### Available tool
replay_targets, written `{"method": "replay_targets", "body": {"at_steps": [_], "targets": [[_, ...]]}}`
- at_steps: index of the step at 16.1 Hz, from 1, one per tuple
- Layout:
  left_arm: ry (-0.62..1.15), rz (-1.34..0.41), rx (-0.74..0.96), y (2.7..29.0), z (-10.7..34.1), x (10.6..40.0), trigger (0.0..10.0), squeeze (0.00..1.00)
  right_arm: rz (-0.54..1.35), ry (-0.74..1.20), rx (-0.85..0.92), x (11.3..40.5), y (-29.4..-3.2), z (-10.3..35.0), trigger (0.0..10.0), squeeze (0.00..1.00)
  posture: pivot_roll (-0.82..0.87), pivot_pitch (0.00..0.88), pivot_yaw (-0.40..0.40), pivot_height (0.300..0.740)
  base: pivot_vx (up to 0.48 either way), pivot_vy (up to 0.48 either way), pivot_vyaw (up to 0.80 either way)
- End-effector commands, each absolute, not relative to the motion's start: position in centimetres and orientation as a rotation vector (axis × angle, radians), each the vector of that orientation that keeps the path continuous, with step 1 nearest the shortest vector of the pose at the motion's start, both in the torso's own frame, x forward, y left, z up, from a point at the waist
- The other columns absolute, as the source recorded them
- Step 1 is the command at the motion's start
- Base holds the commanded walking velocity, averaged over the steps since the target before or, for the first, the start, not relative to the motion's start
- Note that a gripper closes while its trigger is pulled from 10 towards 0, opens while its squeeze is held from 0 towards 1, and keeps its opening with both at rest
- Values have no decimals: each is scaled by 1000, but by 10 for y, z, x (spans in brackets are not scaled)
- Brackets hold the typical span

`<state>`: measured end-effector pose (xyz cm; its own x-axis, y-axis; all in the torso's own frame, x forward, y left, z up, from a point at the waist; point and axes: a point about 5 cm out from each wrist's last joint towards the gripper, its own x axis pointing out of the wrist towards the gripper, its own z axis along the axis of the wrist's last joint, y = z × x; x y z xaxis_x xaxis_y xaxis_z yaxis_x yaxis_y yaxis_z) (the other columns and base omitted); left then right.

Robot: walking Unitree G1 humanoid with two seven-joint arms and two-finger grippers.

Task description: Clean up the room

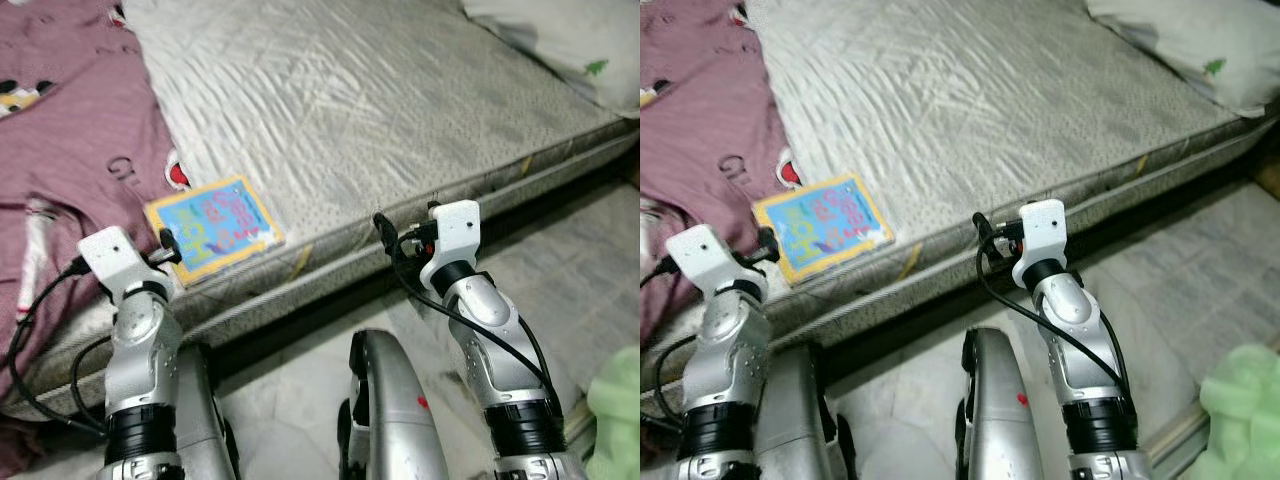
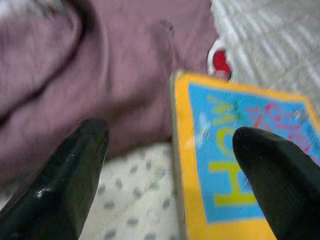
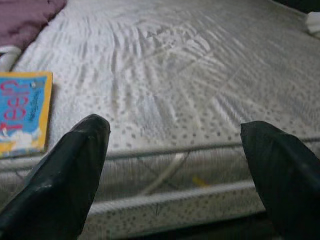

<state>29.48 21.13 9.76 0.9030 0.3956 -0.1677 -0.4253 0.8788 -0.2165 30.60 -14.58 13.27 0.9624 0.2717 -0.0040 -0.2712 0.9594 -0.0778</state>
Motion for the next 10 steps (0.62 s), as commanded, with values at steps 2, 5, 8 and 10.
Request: {"method": "replay_targets", "body": {"at_steps": [2,5,8,10], "targets": [[128,429,-251,211,94,297,10000,0,234,-4,-89,307,-156,134,10000,0,-153,182,-63,490,0,0,0],[137,430,-260,217,93,304,10000,0,217,-4,-97,307,-161,135,10000,0,-155,177,-60,490,0,0,0],[196,406,-329,221,84,315,10000,0,207,-6,-113,306,-164,135,10000,0,-158,170,-61,490,0,0,0],[280,357,-378,218,70,326,10000,0,201,-12,-126,305,-166,137,10000,0,-185,166,-59,490,0,0,0]]}}
